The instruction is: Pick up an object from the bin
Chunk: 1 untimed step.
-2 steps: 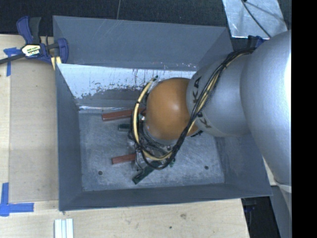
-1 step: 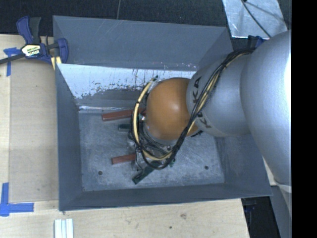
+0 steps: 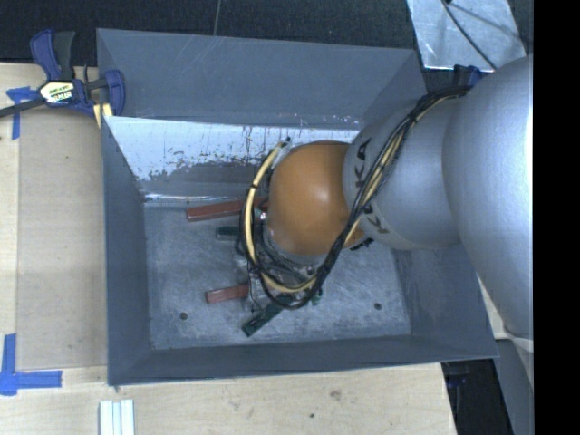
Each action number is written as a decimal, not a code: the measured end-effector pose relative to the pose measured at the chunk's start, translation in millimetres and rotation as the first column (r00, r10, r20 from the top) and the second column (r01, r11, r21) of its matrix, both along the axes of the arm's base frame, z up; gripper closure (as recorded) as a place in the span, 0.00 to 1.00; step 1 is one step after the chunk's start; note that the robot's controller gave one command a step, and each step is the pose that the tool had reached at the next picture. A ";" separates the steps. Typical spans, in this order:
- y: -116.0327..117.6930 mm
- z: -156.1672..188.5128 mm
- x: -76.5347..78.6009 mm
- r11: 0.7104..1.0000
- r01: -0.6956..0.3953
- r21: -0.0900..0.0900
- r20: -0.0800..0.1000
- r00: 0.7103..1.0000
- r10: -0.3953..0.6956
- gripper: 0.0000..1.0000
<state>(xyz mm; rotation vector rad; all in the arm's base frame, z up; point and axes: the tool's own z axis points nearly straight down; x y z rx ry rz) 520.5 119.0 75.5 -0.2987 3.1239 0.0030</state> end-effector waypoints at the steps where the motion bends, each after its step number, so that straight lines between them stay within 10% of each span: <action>1: -0.7 16.4 -1.9 1.000 0.000 -0.003 -0.009 1.000 0.000 1.00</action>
Offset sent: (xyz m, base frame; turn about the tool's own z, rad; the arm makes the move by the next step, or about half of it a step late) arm -0.0001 0.0003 0.0101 0.0000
